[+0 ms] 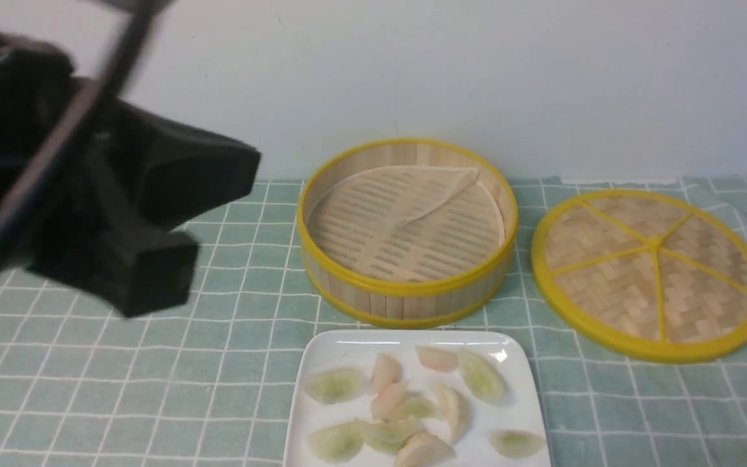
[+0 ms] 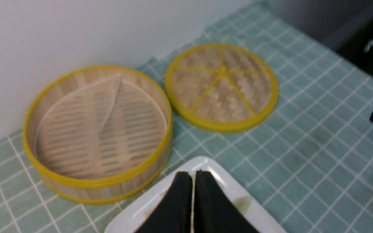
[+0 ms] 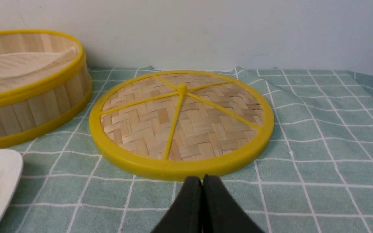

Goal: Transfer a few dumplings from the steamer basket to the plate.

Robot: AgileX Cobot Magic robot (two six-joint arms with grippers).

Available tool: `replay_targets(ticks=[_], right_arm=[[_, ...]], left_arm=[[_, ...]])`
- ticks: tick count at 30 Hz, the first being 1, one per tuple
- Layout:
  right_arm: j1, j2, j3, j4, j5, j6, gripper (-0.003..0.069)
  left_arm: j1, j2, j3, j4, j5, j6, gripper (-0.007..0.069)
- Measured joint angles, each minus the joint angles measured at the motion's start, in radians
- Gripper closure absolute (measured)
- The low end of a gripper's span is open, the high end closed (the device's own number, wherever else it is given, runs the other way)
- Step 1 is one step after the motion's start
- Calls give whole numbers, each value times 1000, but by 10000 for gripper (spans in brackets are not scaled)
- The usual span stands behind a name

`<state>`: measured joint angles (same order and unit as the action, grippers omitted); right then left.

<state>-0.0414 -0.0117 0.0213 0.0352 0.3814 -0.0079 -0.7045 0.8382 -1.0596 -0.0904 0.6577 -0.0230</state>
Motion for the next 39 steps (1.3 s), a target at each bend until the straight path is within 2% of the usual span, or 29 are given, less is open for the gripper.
replay_targets(ticks=[4, 9, 18, 28, 31, 38, 39], right_arm=[[0, 0, 0, 0, 0, 1, 673], [0, 0, 0, 0, 0, 2, 673], [0, 0, 0, 0, 0, 2, 673], [0, 0, 0, 0, 0, 8, 673], [0, 0, 0, 0, 0, 2, 673], [0, 0, 0, 0, 0, 2, 673], [0, 0, 0, 0, 0, 2, 673]], left_arm=[[0, -206, 226, -2, -214, -31, 631], [0, -431, 431, -2, -345, -33, 631], [0, -812, 640, 32, -377, -27, 631], [8, -853, 800, 169, -379, -26, 631], [53, -853, 845, 178, -380, -26, 631], [391, -853, 1006, 90, -377, 44, 631], [398, -853, 1006, 90, -377, 44, 631]])
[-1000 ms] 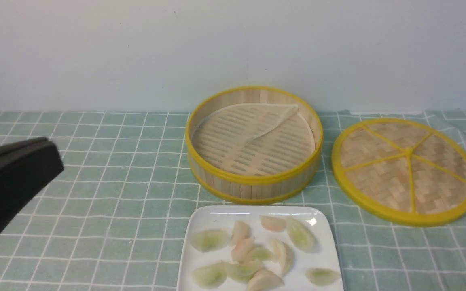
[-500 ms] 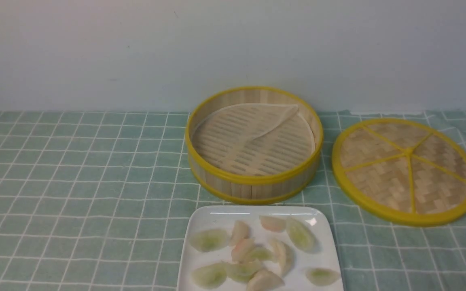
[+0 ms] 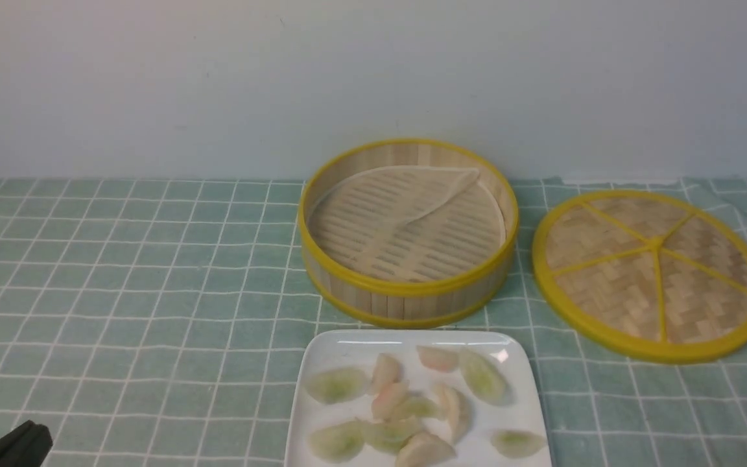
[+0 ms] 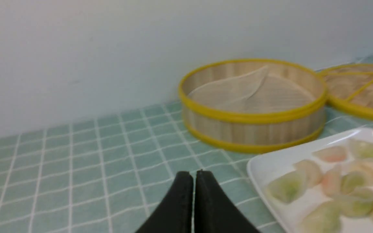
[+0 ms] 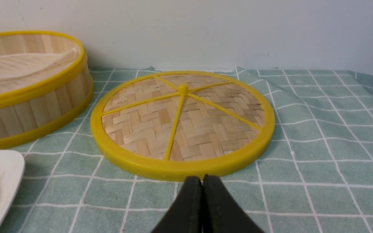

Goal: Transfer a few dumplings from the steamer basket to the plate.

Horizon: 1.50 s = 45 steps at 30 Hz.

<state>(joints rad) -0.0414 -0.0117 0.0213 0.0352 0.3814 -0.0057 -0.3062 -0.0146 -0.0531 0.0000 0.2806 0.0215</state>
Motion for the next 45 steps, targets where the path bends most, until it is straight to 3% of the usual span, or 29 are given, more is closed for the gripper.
replay_targets(ticks=[3, 7, 13, 23, 45], right_arm=[[0, 0, 0, 0, 0, 0, 673], [0, 0, 0, 0, 0, 0, 673], [0, 0, 0, 0, 0, 0, 673], [0, 0, 0, 0, 0, 0, 673], [0, 0, 0, 0, 0, -1, 673]], left_arm=[[109, 0, 59, -7, 1, 11, 631], [170, 0, 81, -7, 13, 14, 631], [177, 0, 82, 0, 84, 33, 631], [241, 0, 82, 0, 85, 64, 631], [247, 0, 82, 0, 85, 64, 631]])
